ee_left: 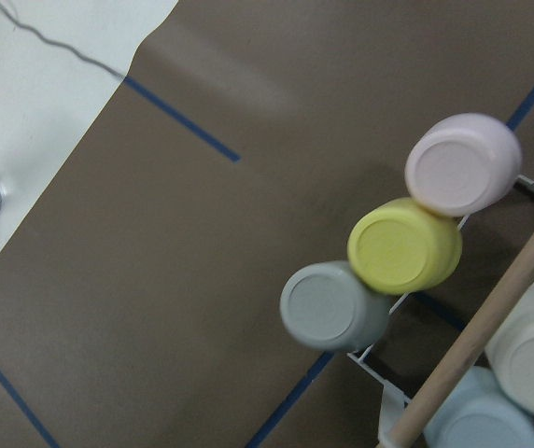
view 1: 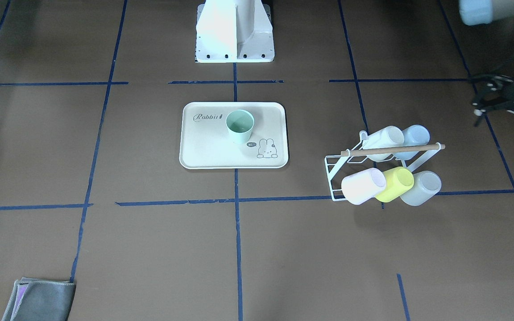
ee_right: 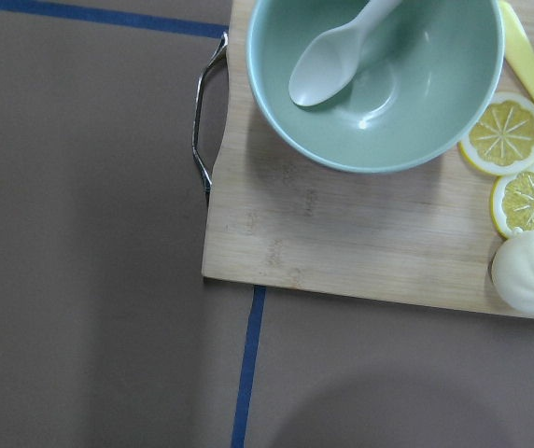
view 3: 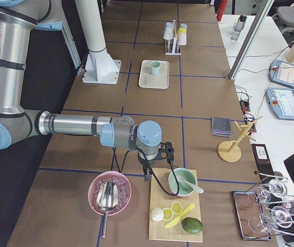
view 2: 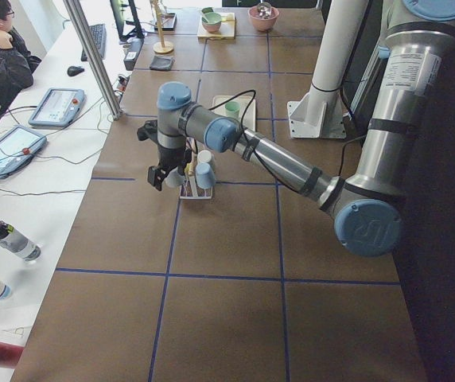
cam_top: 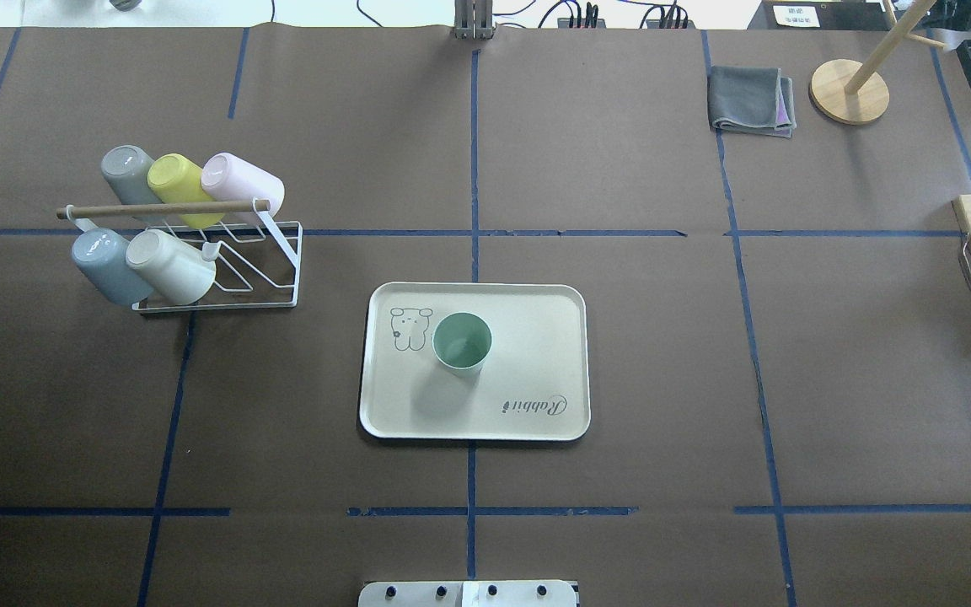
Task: Pick up and place green cup on tray
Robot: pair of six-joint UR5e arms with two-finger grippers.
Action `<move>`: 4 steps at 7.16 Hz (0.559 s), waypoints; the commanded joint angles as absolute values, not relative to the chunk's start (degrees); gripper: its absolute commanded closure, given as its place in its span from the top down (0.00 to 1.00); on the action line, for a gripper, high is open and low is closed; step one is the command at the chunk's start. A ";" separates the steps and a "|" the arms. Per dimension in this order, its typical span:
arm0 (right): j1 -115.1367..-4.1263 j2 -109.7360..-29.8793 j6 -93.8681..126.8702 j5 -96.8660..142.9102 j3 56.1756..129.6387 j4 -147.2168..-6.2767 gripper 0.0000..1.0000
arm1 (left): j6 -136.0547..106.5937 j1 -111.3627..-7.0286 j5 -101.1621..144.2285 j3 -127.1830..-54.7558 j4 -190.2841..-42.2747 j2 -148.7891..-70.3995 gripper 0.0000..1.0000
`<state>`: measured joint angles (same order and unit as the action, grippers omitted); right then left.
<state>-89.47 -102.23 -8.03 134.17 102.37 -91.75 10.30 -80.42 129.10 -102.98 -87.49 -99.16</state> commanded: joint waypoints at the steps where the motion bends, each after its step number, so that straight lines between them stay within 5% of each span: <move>1: -89.47 -100.38 -6.86 134.12 102.48 -92.45 1.00 | 10.63 -89.19 137.35 -90.73 -87.54 -97.91 1.00; 4: -89.39 -99.14 -6.24 134.12 102.57 -94.22 1.00 | 10.11 -90.52 137.20 -89.82 -87.80 -89.24 1.00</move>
<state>-89.44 -99.50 -6.35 134.16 102.55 -93.71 10.50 -89.82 137.16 -90.11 -87.41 -92.68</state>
